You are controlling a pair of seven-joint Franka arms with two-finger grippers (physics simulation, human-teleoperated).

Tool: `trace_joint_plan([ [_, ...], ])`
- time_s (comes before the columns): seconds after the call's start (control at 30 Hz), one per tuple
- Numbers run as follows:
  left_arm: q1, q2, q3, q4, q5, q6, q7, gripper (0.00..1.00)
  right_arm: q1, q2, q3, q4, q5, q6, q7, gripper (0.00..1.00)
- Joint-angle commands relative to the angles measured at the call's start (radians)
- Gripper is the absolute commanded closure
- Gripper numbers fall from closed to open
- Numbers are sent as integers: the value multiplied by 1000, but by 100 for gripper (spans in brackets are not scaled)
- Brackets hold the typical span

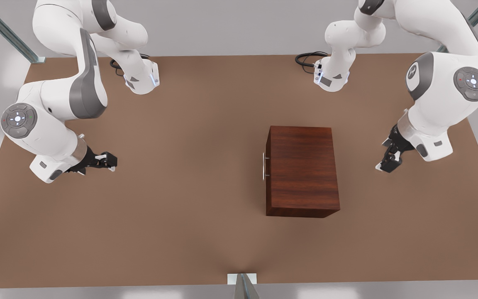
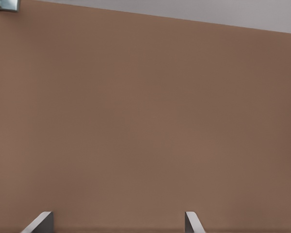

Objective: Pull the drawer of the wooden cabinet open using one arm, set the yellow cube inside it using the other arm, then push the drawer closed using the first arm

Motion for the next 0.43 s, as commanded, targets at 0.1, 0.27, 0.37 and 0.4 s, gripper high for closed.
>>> trace_joint_plan([
  [0.1, -4, 11, 0, 6, 3, -85, 1117, 0, -1, -1, 0, 0, 1, -2, -7, 0],
  [0.27, -15, 45, 0, 10, 7, -72, 1180, 0, -1, -3, 0, 0, 1, -2, -7, 0],
  [0.37, -34, 59, -4, 10, 78, -62, 1177, 0, -1, -1, 0, 0, 1, -2, -11, 0],
  [0.4, -34, 59, -4, 10, 78, -62, 1177, 0, -1, -3, 0, 0, 1, -2, -11, 0],
])
